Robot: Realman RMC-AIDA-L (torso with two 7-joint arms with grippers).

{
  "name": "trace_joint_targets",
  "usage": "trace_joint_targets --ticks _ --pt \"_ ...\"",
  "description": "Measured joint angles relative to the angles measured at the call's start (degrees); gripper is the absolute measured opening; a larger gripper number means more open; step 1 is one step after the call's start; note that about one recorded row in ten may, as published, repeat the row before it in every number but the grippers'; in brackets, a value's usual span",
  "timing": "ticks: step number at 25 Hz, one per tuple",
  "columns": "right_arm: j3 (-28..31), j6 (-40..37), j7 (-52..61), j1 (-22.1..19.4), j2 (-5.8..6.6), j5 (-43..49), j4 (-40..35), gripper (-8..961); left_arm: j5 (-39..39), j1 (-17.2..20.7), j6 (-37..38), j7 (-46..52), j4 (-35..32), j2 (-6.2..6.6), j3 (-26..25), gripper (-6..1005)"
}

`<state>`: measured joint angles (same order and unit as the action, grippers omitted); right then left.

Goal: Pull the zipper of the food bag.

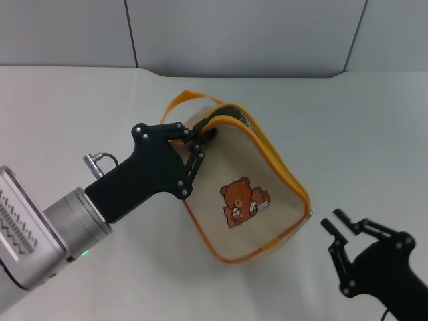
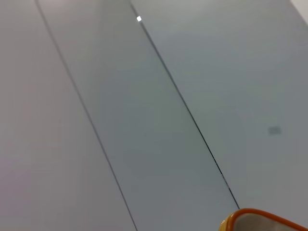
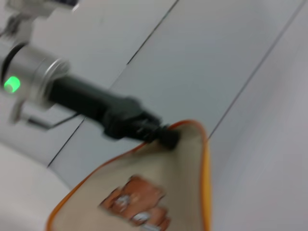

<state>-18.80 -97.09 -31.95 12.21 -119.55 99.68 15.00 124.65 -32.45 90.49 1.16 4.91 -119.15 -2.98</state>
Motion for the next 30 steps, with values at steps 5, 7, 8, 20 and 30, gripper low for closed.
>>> trace_joint_targets --ticks 5,7,8,20,30 --pt "-0.73 -7.27 21.84 -0.47 0.43 0.27 -7.93 215 0.32 1.54 -1.7 9.85 0.35 0.03 0.11 62" --pt "-2.1 -9.26 36.16 -0.35 0.43 0.46 -15.05 311 0.83 2.61 -0.75 10.43 0.43 0.05 0.57 63" --pt "-3.27 -9.94 43.25 -0.14 0.45 0.48 -18.76 358 0.83 2.61 -0.75 10.43 0.43 0.05 0.57 63" --pt "-19.25 -14.37 83.75 9.67 4.98 6.79 -37.85 647 18.0 0.98 17.49 34.32 -18.82 0.75 4.32 501" --pt "-19.35 -13.21 87.03 14.86 4.34 12.7 -38.34 842 18.39 0.84 19.27 43.21 -25.37 0.59 11.2 707"
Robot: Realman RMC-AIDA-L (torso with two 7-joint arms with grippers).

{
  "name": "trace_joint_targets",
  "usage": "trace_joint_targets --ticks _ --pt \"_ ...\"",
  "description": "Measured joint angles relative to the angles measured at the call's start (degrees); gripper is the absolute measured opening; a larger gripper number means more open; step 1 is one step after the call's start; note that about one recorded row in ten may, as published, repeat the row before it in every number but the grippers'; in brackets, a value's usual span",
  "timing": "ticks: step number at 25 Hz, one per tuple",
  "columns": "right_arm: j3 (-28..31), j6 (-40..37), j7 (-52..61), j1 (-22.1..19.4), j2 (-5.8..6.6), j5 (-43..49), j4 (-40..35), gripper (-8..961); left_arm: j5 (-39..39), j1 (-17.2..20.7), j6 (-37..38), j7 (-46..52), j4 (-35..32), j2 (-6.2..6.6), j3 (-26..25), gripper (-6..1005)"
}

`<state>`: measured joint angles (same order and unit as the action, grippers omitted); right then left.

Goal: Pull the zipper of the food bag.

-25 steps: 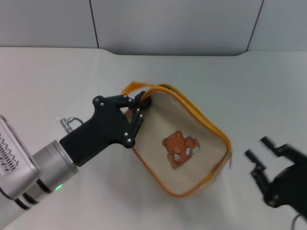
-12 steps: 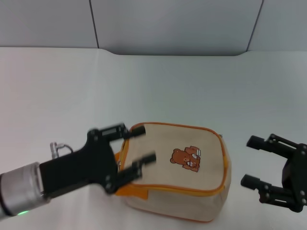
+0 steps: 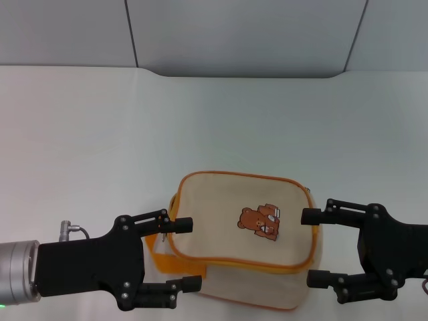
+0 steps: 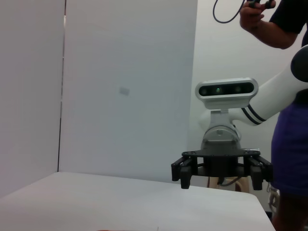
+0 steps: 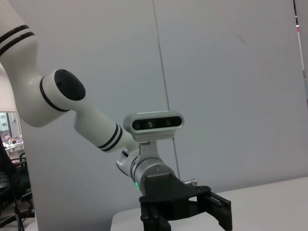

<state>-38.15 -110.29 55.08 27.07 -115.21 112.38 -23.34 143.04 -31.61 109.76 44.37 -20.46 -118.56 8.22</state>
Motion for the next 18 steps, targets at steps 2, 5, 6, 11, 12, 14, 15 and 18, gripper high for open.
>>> trace_joint_targets --ticks 2,5,6,11,12,14,15,18 --pt "0.0 0.11 0.04 0.01 -0.02 0.01 -0.03 845 -0.06 0.0 -0.02 -0.12 -0.02 -0.05 0.01 747" --pt "0.0 0.16 0.07 0.01 -0.02 0.03 -0.05 845 -0.07 0.03 0.0 -0.15 -0.07 -0.06 0.05 808" --pt "0.0 0.16 0.07 0.01 -0.02 0.03 -0.05 845 -0.07 0.03 0.0 -0.15 -0.07 -0.06 0.05 808" --pt "0.0 0.66 -0.09 -0.24 -0.25 0.04 -0.09 844 -0.08 0.31 -0.13 -0.21 -0.11 -0.04 0.09 808" --pt "0.01 0.83 -0.18 -0.4 -0.57 0.04 -0.42 844 -0.08 0.43 -0.21 -0.33 -0.1 -0.07 0.1 808" --pt "0.01 0.86 -0.21 -0.55 -0.98 0.07 -1.16 844 -0.08 0.55 -0.21 -0.45 -0.03 -0.1 0.11 808" --pt "0.01 0.87 -0.22 -0.62 -1.21 0.17 -1.61 844 -0.08 0.58 -0.21 -0.48 0.01 -0.1 0.12 808" --pt "0.01 0.88 -0.24 -0.94 -1.8 0.59 -2.62 844 -0.08 0.58 -0.23 -0.56 0.1 -0.1 0.07 808"
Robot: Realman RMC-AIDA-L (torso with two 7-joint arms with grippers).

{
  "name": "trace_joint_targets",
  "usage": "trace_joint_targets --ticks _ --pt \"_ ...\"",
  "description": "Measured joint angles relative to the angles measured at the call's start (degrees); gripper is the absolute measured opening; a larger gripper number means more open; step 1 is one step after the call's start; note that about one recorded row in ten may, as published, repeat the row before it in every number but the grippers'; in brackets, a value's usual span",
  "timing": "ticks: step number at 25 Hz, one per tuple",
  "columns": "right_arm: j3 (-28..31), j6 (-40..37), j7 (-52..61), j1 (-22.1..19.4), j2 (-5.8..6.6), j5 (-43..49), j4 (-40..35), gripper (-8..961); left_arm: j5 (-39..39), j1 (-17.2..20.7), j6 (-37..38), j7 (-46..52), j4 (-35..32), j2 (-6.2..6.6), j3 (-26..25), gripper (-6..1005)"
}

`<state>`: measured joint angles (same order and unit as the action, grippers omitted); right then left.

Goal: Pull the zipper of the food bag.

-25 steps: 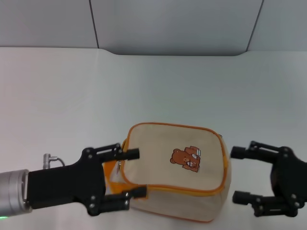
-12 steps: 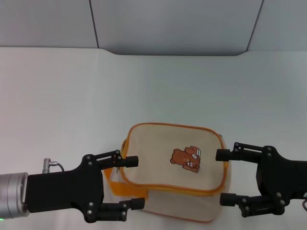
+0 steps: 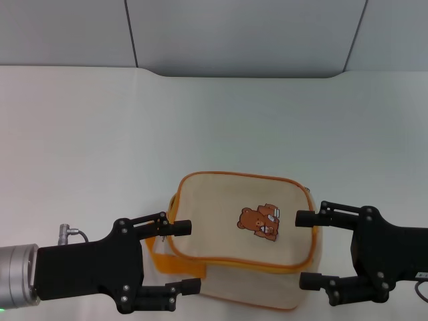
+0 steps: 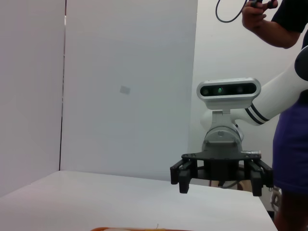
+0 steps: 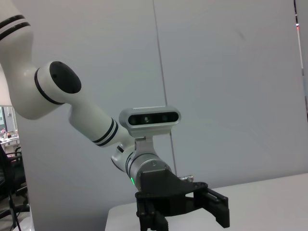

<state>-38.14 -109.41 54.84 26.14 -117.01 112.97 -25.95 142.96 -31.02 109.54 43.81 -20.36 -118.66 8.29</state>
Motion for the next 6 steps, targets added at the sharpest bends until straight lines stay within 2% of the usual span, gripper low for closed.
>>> trace_joint_targets --ticks 6 --pt "0.0 0.1 -0.03 -0.4 -0.39 0.05 -0.52 844 0.0 0.0 -0.09 -0.02 0.1 -0.06 -0.08 808"
